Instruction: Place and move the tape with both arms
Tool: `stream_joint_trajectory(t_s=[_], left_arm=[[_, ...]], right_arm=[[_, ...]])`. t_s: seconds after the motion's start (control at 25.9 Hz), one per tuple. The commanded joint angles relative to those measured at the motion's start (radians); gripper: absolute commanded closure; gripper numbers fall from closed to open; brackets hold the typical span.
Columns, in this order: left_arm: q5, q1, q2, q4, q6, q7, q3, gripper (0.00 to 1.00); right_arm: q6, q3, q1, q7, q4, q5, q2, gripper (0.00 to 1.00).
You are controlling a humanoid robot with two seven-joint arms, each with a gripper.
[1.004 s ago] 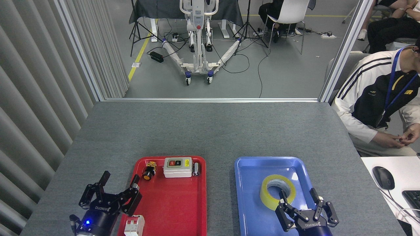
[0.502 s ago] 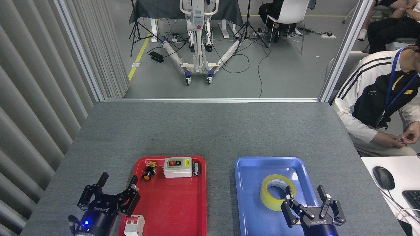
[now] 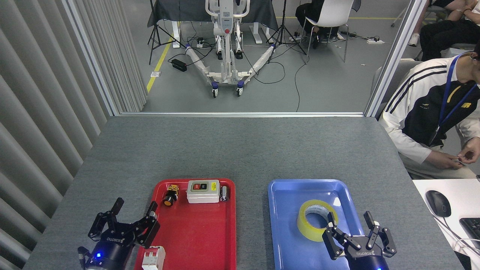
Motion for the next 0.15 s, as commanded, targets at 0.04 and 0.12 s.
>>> stream_joint_trajectory(t_s=[0.04,0.12], left_arm=[[0.000,0.000,0.000,0.000,0.001,0.000,0.000,0.00],[0.000,0.000,0.000,0.000,0.001,0.000,0.000,0.00]], right_arm=[[-0.001,0.000,0.001,0.003,0.000,0.000,0.001,0.00],[-0.004,0.000,0.001,0.003,0.000,0.000,0.000,0.00]])
